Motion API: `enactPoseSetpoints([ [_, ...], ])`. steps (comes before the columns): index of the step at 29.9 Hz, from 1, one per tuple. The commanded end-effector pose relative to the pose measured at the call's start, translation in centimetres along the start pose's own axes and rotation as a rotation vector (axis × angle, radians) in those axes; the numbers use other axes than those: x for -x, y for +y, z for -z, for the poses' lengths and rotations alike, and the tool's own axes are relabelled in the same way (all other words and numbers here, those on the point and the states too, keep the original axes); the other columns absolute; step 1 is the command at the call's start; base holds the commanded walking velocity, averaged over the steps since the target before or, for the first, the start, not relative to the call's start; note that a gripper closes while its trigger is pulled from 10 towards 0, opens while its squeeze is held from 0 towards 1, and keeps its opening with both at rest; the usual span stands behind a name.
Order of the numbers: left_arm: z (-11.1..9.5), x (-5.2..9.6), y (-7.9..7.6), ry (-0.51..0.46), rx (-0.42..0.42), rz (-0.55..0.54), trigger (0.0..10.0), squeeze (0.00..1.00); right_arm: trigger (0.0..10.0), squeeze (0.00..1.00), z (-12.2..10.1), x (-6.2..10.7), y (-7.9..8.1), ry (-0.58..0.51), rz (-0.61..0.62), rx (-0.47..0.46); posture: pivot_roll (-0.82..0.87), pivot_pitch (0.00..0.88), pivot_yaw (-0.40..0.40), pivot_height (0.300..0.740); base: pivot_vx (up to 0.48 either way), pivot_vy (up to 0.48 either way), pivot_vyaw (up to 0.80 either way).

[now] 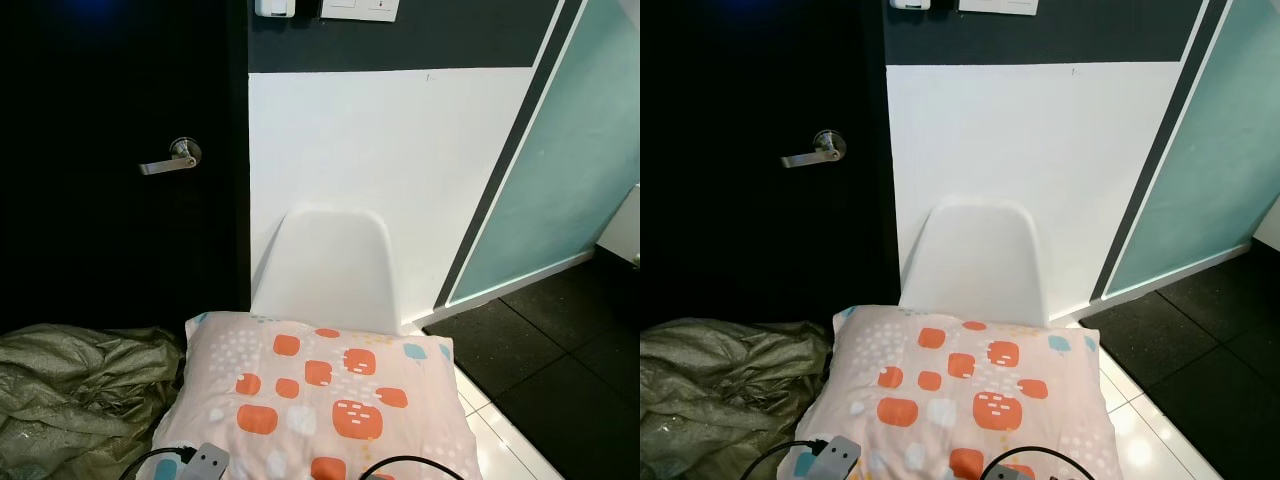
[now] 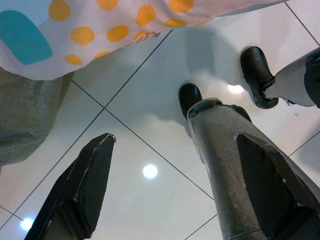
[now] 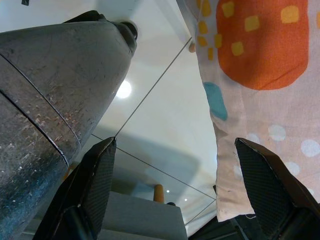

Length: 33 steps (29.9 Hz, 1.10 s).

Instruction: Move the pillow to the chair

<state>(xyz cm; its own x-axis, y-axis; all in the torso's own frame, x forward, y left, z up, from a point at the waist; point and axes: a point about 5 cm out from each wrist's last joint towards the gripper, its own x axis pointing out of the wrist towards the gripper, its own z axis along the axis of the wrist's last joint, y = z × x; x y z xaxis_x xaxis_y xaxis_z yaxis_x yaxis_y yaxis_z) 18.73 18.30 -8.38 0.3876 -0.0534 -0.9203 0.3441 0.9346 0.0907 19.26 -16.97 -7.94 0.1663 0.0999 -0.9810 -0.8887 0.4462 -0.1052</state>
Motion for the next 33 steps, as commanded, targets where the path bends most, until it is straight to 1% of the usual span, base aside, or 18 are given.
enactPoseSetpoints([
  [1, -0.07, -0.04, -0.26, 0.001, -0.007, 0.007, 10.0, 0.0, 10.0, 0.0, 0.16, 0.11, -0.3, 0.005, 0.008, 0.001, -0.07, 0.0, -0.115, 0.74, 0.0, 0.0, 0.0],
  [33, -0.42, -0.01, -0.09, -0.005, -0.011, 0.006, 10.0, 0.0, 10.0, 0.0, -0.06, 0.22, -0.62, -0.001, 0.017, -0.007, -0.08, 0.0, -0.112, 0.74, 0.0, 0.0, 0.0],
])
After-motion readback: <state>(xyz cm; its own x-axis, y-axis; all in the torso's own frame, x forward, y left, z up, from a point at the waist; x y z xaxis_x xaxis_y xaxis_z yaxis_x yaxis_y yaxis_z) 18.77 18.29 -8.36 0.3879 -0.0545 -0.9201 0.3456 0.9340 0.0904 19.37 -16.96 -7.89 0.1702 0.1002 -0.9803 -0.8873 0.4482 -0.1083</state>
